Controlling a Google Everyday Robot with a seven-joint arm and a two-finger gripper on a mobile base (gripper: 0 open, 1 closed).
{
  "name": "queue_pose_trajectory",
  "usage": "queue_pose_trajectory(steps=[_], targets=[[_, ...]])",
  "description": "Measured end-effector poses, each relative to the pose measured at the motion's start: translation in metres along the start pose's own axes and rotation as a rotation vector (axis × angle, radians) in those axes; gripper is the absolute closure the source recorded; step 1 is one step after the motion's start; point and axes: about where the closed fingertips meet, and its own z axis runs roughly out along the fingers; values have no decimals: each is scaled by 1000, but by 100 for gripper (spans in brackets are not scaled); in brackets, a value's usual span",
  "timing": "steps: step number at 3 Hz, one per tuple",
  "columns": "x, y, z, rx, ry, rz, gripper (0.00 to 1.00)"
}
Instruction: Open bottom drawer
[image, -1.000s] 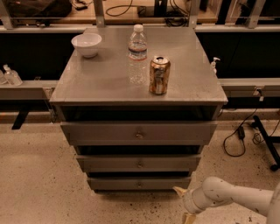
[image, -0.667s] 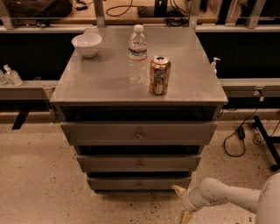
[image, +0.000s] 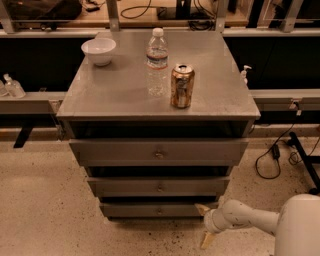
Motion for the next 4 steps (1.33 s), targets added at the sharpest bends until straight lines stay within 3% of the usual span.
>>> queue_pose_trajectory(steps=[1, 3, 4], targets=[[16, -21, 21, 43, 0, 26, 0], [22, -55, 52, 102, 1, 24, 2], [23, -60, 60, 111, 4, 26, 17]])
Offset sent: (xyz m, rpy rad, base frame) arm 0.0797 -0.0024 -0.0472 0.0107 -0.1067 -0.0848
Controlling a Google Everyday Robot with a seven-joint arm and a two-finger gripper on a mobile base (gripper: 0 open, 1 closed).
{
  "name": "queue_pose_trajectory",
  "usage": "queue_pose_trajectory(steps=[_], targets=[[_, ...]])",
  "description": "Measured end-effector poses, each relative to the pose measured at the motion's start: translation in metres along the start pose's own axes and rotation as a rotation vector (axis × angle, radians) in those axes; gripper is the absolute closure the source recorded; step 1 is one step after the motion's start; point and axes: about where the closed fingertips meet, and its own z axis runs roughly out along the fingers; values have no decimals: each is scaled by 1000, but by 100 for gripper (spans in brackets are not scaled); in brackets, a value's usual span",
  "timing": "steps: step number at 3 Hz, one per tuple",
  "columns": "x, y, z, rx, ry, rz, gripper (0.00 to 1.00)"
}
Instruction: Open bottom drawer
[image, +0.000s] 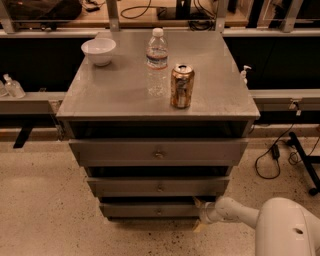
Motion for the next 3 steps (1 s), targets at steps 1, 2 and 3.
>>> queue_pose_trajectory(steps=[1, 2, 3], targets=[[-2, 6, -7, 9, -10, -1, 41], [-8, 27, -23, -15, -31, -15, 63], [-8, 27, -25, -16, -32, -16, 87]])
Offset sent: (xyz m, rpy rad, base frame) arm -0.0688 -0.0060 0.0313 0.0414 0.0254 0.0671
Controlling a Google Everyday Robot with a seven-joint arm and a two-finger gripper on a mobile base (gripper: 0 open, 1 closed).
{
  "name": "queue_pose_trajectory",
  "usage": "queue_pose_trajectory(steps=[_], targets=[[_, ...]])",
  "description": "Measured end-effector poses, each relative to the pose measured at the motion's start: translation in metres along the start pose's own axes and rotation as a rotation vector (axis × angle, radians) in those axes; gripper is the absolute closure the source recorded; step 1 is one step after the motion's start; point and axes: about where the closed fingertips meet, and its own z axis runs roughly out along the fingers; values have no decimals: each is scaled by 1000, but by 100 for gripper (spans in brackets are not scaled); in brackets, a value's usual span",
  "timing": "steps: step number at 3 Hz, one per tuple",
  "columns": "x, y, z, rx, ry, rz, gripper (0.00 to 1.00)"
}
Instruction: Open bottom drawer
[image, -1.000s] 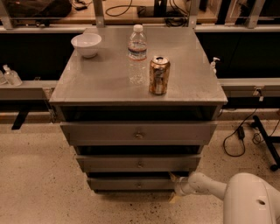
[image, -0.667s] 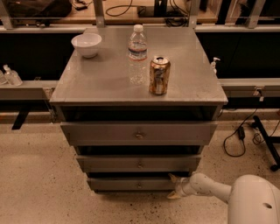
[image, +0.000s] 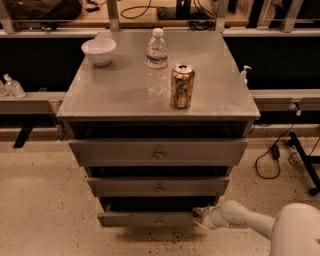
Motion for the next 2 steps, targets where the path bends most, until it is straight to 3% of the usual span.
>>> queue_pose_trajectory(steps=[1, 2], targets=[[-1, -1, -2, 0, 0, 0, 100], [-2, -1, -3, 0, 0, 0, 85]])
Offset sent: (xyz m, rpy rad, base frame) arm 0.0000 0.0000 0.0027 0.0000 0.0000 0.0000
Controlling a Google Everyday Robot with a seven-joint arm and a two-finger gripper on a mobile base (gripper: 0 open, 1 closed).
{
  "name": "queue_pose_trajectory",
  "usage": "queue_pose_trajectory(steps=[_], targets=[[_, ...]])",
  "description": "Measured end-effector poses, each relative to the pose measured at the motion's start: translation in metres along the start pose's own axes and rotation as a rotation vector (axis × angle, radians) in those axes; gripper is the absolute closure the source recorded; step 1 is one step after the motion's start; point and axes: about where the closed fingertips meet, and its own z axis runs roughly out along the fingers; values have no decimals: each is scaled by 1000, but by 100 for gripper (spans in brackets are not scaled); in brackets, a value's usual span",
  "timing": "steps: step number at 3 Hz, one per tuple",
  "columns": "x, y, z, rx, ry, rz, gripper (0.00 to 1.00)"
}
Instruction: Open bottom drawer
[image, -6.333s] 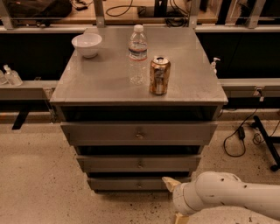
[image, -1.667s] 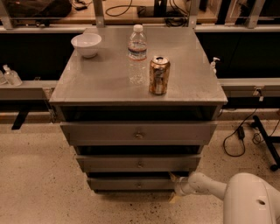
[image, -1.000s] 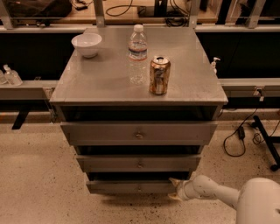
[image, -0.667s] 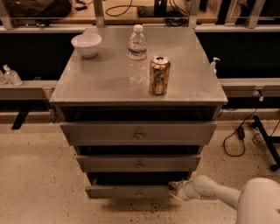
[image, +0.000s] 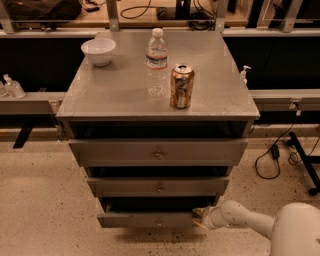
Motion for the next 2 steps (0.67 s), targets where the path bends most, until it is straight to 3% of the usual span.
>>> queue_pose_trajectory(steps=[2], targets=[[0, 0, 0, 0, 0, 0, 38]])
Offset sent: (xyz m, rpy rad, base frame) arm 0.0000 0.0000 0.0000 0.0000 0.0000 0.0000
